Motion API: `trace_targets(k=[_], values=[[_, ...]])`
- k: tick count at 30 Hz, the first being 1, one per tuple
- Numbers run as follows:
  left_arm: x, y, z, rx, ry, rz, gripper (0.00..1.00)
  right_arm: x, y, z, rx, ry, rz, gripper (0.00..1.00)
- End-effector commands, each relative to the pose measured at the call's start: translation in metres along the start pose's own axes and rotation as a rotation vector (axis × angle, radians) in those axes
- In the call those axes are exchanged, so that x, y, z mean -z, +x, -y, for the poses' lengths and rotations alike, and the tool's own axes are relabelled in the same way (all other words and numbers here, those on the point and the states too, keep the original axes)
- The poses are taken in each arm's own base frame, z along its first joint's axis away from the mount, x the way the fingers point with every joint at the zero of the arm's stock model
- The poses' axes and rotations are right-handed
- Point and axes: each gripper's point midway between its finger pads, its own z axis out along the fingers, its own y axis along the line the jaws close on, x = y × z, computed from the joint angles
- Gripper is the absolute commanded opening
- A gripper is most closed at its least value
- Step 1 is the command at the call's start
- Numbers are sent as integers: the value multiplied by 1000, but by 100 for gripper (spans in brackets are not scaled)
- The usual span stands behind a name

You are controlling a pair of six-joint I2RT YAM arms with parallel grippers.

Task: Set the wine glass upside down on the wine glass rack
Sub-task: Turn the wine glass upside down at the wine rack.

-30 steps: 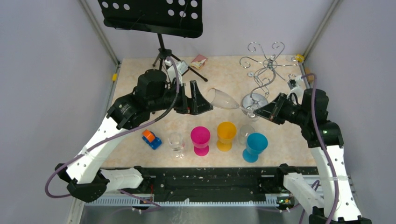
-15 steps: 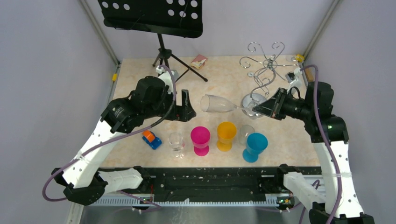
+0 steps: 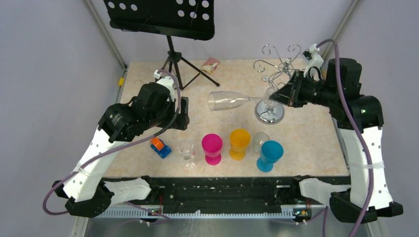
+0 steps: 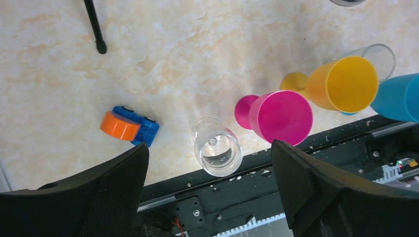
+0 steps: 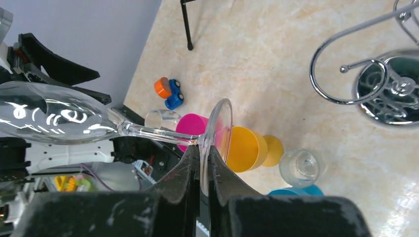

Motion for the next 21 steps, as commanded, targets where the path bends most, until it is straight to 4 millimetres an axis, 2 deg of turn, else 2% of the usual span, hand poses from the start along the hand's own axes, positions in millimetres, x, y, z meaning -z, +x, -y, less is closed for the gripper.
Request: trace_targets(k=[1,4,11,15,19,21], values=[[5,3,-13,-25,-54,-9,97,7,-16,-10,116,74,44,0],[4,5,-7,-17,-19,-20,97,2,-21,-13,148,105,49,0],[8,3,14,20,97,-30,97,-18,-24,-4,275,267,6,0],[13,2,18,39,119,-35,98,-23,-33,-1,351,365,41,0],[23,-5,18,64,124,-7,97,-28,-38,-12,453,407,85,0],[29,-10,19,75,132,16,97,-32,-37,-24,522,409,103,0]])
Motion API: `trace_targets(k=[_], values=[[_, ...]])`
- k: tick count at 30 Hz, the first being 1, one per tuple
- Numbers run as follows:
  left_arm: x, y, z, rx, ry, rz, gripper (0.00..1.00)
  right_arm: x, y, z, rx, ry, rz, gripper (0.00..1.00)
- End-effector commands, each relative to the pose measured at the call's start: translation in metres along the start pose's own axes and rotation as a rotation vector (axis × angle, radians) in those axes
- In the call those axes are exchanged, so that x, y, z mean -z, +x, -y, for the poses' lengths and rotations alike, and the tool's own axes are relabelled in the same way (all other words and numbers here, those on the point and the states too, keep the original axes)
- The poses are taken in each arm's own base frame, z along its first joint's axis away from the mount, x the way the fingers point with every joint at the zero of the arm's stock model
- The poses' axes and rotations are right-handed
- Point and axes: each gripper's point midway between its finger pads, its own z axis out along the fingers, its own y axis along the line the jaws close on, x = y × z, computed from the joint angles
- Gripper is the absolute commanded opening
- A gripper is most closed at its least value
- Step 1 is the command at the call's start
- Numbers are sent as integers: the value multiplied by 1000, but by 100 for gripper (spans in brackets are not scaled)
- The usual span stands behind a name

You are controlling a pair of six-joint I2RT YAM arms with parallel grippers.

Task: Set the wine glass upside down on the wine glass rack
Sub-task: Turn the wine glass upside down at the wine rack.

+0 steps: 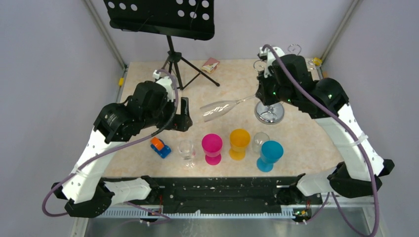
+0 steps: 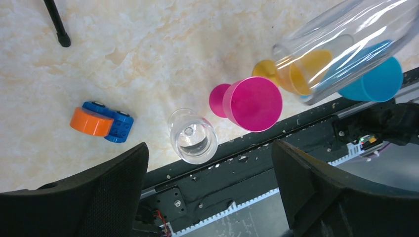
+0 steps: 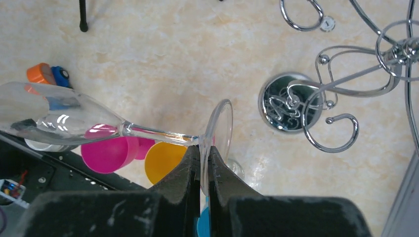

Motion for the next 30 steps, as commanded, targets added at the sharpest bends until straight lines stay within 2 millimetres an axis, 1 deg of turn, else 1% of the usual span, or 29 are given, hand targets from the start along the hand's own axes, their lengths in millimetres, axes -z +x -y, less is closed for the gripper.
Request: trace_targets(k=[1,4,7,11,14,17,20,23,26,29,30], values=[[23,-21,10,43,59,89,97,20,-38,-5,117,100,180,0],[29,-26,21,56,115,110,97,18,-44,-23,218,105,226,0],[32,-30,38,78,205,113,97,12,-47,-40,334,104,265,0],[34,-32,56,108,302,117,97,-3,-41,-59,475,89,267,0],[34,-34,63,128,344,121,97,-10,-36,-76,567,18,280,0],[33,-37,70,148,379,122,96,-14,-32,-87,633,-39,316,0],[34,-42,77,168,419,131,96,-12,-33,-93,684,-78,390,0],[36,-45,83,181,459,134,96,-1,-43,-97,736,-103,543,0],[37,-49,90,192,503,135,96,12,-53,-96,784,-91,716,0],[37,-53,93,207,531,140,95,19,-56,-97,867,-64,842,0],[38,-55,95,212,545,140,95,27,-59,-96,895,-54,884,0]])
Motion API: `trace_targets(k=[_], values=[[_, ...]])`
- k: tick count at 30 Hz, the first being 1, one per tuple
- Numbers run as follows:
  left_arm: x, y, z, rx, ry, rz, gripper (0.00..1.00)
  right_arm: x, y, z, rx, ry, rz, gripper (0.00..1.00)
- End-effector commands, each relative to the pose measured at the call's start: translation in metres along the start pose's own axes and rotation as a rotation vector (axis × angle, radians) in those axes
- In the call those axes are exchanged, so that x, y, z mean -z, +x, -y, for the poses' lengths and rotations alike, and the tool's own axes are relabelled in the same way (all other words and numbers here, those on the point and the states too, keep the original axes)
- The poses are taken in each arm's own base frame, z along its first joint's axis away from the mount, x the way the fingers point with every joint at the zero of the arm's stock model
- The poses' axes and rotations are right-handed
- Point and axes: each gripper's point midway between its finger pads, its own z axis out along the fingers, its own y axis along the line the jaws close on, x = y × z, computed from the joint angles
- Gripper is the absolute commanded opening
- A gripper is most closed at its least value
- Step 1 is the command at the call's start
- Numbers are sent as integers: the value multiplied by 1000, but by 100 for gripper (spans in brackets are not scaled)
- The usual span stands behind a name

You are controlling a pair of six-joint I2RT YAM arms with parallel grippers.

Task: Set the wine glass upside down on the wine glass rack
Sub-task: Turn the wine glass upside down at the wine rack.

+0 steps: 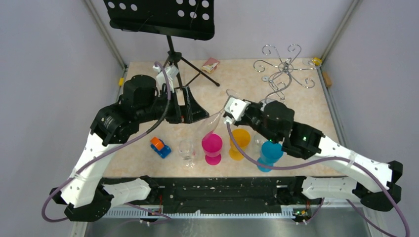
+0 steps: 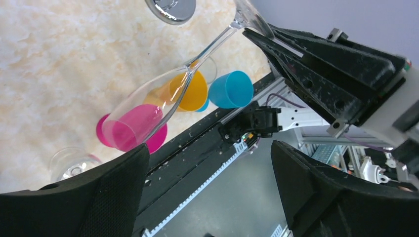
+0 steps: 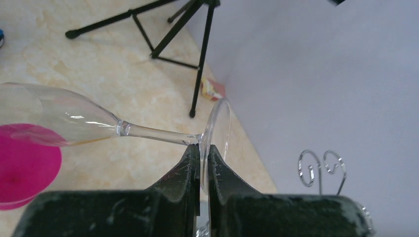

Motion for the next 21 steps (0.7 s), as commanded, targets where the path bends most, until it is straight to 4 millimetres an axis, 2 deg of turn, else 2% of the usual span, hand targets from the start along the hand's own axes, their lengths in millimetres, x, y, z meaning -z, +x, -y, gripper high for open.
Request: trace_targets(k=[1,7,14,21], values=[[1,-16,22,19,120,49,95,16,-68,41,153,167,332,0],[-3,-23,32,85,228,37,94,7,-55,34,399,199,275,0],[-8,-27,35,153,303,14,91,11,-64,27,613,316,264,0],[-11,-30,44,170,354,-5,88,2,-74,5,720,344,220,0]])
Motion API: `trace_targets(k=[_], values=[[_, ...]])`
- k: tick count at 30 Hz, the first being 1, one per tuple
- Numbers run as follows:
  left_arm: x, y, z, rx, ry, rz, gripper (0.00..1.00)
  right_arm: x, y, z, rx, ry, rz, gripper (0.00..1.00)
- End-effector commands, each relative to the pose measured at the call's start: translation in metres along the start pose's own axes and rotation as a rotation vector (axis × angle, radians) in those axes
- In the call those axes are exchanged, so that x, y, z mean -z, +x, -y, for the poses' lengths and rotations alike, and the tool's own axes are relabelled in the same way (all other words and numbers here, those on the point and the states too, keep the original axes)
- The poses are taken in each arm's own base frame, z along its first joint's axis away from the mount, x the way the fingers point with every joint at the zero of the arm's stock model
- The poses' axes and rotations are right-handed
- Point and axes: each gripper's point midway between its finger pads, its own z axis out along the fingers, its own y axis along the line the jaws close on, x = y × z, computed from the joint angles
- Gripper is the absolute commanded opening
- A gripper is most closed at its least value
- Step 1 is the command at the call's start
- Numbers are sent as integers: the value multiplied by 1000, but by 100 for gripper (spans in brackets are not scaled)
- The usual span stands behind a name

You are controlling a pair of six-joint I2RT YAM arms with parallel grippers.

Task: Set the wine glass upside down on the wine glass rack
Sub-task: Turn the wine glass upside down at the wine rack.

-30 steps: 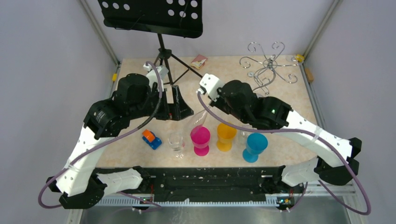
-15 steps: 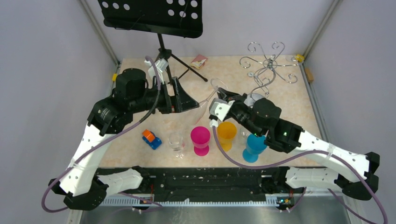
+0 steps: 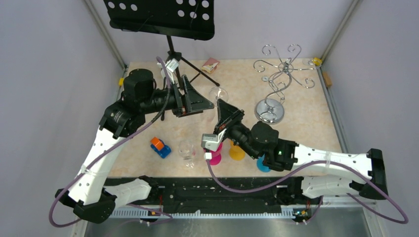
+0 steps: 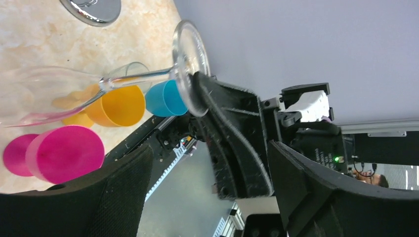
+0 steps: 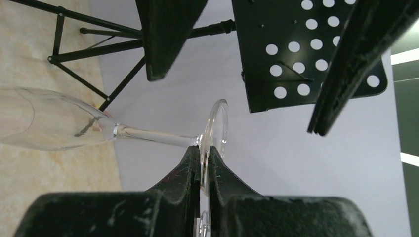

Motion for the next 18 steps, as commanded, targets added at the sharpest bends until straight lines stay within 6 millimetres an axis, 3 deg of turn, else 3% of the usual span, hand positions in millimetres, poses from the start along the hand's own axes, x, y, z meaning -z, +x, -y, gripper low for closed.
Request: trace_targets(k=[1,8,13,18], values=[[-1,-8,18,-19,83,14,88,2,-7,31,38,140,-46,0],[-2,-18,5,32,75,45,76,2,-22,27,25,153,-35,0],[-8,-22,0,53,86,47,59,3,-29,26,9,164,-29,0],[-9,-22,9,48,129,26,41,2,-30,22,9,156,-30,0]])
